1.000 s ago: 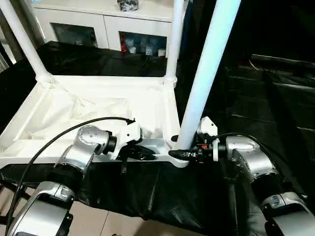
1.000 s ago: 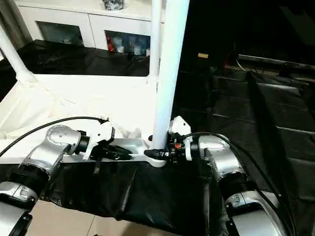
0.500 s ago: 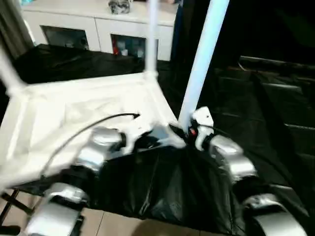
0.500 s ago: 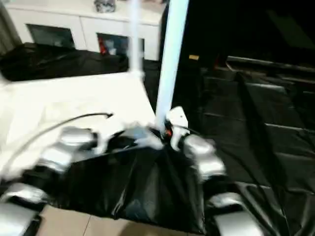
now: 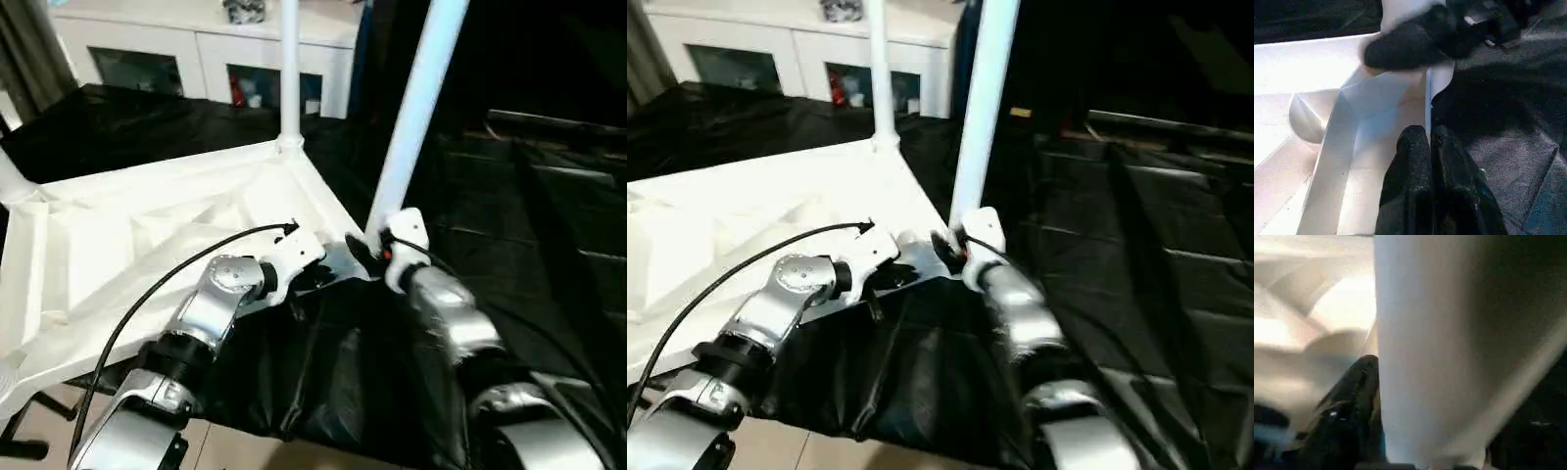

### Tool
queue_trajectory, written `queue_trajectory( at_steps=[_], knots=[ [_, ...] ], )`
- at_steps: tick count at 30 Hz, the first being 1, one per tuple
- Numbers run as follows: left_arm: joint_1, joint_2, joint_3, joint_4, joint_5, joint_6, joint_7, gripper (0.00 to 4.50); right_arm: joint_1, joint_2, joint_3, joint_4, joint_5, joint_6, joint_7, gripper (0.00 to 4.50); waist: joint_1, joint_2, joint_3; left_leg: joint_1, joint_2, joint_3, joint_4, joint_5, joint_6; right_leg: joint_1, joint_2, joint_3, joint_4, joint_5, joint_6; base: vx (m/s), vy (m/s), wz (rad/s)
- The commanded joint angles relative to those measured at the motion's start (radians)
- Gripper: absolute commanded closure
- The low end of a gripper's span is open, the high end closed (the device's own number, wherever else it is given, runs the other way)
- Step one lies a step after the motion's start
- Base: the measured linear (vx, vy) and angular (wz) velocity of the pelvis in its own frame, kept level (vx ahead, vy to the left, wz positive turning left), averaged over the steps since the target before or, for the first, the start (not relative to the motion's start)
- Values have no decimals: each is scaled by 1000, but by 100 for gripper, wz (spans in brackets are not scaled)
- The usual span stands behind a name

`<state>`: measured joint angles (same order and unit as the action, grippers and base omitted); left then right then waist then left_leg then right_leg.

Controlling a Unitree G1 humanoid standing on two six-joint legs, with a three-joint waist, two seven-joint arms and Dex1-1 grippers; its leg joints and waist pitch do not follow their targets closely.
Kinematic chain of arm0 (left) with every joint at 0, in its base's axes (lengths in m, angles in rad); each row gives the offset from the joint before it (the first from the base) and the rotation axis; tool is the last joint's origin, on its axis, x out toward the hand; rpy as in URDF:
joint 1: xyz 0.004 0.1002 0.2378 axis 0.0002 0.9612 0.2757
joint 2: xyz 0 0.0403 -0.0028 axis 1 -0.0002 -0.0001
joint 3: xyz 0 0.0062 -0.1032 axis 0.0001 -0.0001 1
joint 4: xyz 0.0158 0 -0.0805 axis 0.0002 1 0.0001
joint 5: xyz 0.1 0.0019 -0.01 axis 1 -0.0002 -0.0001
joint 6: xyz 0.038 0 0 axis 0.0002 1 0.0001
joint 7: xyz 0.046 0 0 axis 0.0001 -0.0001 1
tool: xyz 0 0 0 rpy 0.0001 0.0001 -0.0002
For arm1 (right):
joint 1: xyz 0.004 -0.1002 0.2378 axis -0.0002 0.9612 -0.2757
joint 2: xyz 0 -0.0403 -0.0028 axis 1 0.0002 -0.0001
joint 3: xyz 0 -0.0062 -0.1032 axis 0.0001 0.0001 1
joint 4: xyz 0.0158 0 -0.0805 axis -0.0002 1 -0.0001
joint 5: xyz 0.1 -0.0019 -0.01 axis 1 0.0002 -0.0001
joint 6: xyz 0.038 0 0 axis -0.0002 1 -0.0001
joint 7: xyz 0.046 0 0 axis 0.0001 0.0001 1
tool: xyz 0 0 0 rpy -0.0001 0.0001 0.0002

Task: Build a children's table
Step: Rotate leg to tighten

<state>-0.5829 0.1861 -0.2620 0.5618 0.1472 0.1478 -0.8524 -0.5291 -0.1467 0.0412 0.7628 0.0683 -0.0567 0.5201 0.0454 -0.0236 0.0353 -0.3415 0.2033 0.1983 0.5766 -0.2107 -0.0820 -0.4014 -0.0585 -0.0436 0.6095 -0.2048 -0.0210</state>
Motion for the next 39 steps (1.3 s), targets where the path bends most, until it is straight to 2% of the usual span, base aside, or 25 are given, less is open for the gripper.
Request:
queue_trajectory(
  at_steps=[1,2,5,7,9,10,12,15,16,19,23,27,28,30,32,35,36,37,38,39],
  knots=[
    [34,-4,-24,21,-4,2,-12,450,39,-69,33,-49,-1,17,132,96,2,-3,-50,-8,28,-11,-52,-81,105,57,-71,47,-60,27,-248,0,0,0],
    [34,-4,-24,21,-4,2,-12,450,39,-69,33,-49,-1,17,132,96,3,-4,-48,-8,28,-11,-52,-88,108,57,-71,46,-63,16,-246,0,0,0],
    [40,0,-28,14,-9,-3,-27,450,91,-209,34,-133,34,33,321,62,6,1,-46,-7,28,-12,-52,-132,106,58,-72,46,-73,-65,-238,0,0,0],
    [42,4,-30,11,-11,-5,-34,450,107,-256,28,-161,50,39,376,52,11,-3,-46,-8,29,-12,-50,-130,108,60,-71,46,-73,-75,-234,0,0,0],
    [41,9,-32,10,-12,-6,-41,450,118,-281,19,-181,66,45,409,42,8,-4,-45,-12,26,-13,-49,-131,112,60,-72,44,-74,-96,-234,0,0,0],
    [41,9,-32,10,-12,-6,-41,450,118,-281,19,-181,66,45,409,24,5,-6,-45,-13,25,-13,-50,-135,111,59,-71,43,-77,-110,-229,0,0,0],
    [43,18,-37,6,-13,-11,-54,450,138,-305,6,-218,84,61,449,8,2,-2,-44,-9,26,-14,-49,-152,111,56,-71,41,-82,-160,-215,0,0,0],
    [44,24,-40,4,-16,-18,-70,450,150,-316,4,-244,97,69,462,3,1,-1,-46,-10,28,-16,-50,-133,111,55,-70,41,-78,-137,-221,0,0,0],
    [45,27,-44,3,-18,-23,-84,450,152,-312,5,-251,99,66,462,3,2,3,-47,-8,30,-16,-49,-124,112,54,-70,40,-77,-116,-229,0,0,0],
    [47,31,-49,-1,-27,-39,-110,450,155,-309,7,-269,109,72,468,3,4,3,-47,-8,29,-14,-48,-115,119,54,-69,41,-73,-76,-243,0,0,0],
    [64,52,-67,-28,-58,-73,-206,450,123,-285,17,-242,87,42,426,3,10,5,-47,-6,31,-14,-50,-121,106,53,-73,41,-74,-98,-244,0,0,0],
    [69,86,-80,-31,-60,-88,-250,450,86,-264,35,-207,71,35,435,3,7,8,-45,-5,30,-15,-53,-145,88,52,-71,41,-74,-126,-234,0,0,0],
    [66,98,-80,-22,-57,-96,-257,450,76,-258,41,-202,76,46,453,19,7,6,-48,-4,32,-15,-51,-130,87,53,-71,41,-70,-104,-237,0,0,0],
    [66,98,-80,-22,-57,-96,-257,450,76,-258,41,-202,76,46,453,30,8,8,-48,-5,32,-14,-51,-118,87,54,-71,43,-67,-80,-243,0,0,0],
    [61,123,-77,-8,-51,-111,-274,450,48,-244,56,-176,78,53,486,46,9,2,-51,-7,31,-14,-48,-101,97,56,-71,42,-61,-36,-254,0,0,0],
    [59,142,-76,-2,-46,-121,-288,450,28,-235,72,-156,78,55,514,82,10,4,-49,-8,31,-14,-48,-96,100,56,-73,41,-60,-44,-256,0,0,0],
    [58,148,-76,0,-46,-124,-293,450,17,-232,79,-143,73,54,524,89,9,-3,-49,-9,32,-12,-48,-98,101,56,-73,41,-61,-49,-254,0,0,0],
    [58,152,-76,1,-46,-125,-296,450,9,-231,83,-134,70,52,529,98,9,2,-49,-9,33,-13,-48,-98,97,56,-74,41,-59,-53,-254,0,0,0],
    [57,156,-75,2,-47,-127,-299,450,1,-229,85,-122,69,50,533,109,7,2,-50,-8,33,-12,-47,-97,94,55,-73,41,-57,-48,-257,0,0,0],
    [57,157,-75,3,-47,-128,-300,450,-2,-228,86,-118,68,49,535,119,7,-4,-50,-8,33,-11,-47,-97,96,55,-73,41,-58,-47,-257,0,0,0]
  ],
)
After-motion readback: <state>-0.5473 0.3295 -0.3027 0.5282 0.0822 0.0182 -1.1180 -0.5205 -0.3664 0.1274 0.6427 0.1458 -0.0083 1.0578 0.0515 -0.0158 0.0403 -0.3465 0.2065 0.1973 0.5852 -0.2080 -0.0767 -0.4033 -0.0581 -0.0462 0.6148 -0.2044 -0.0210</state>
